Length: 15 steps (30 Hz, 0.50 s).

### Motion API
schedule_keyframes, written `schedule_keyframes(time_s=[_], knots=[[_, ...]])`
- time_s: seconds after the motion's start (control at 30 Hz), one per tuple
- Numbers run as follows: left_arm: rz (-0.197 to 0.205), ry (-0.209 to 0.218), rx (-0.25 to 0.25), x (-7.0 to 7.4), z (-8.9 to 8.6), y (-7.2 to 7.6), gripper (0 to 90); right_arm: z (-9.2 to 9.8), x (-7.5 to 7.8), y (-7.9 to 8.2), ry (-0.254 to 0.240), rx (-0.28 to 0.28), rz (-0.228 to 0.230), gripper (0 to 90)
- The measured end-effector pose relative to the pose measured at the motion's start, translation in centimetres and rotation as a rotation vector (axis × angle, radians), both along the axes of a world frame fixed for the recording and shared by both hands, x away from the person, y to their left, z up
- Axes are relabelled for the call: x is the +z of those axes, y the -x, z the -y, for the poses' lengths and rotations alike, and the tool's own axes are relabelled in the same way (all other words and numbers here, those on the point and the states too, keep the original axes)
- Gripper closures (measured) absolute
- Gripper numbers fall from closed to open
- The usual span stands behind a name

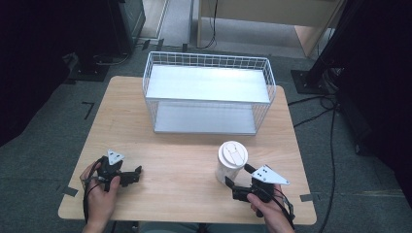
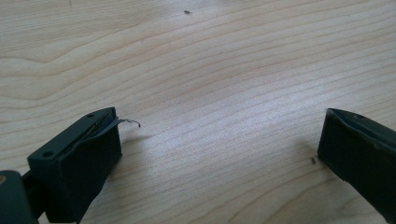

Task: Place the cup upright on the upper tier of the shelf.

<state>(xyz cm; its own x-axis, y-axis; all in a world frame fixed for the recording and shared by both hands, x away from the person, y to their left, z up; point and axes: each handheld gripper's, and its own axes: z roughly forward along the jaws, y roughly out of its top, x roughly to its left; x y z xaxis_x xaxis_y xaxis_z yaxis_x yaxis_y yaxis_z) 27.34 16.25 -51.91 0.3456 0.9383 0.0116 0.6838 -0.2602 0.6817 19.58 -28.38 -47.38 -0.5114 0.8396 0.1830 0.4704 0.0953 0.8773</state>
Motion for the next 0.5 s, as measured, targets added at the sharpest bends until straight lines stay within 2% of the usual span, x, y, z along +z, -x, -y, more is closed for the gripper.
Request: schedule_keyframes(time_s=[0.17, 0.27, 0.43, 0.5], knots=[[0.000, 0.000, 0.000, 0.0, 0.0, 0.0, 0.0, -0.5, 0.4, -0.2, -0.013, -0.019, 0.014, 13.0], [0.000, 0.000, 0.000, 0.0, 0.0, 0.0, 0.0, -0.9, 0.6, -0.6, -0.023, -0.050, 0.023, 13.0], [0.000, 0.000, 0.000, 0.0, 0.0, 0.0, 0.0, -1.4, 0.9, -1.0, -0.033, -0.063, 0.036, 12.8], [0.000, 0.000, 0.000, 0.0, 0.0, 0.0, 0.0, -1.9, 1.0, -1.3, -0.046, -0.080, 0.052, 12.7]])
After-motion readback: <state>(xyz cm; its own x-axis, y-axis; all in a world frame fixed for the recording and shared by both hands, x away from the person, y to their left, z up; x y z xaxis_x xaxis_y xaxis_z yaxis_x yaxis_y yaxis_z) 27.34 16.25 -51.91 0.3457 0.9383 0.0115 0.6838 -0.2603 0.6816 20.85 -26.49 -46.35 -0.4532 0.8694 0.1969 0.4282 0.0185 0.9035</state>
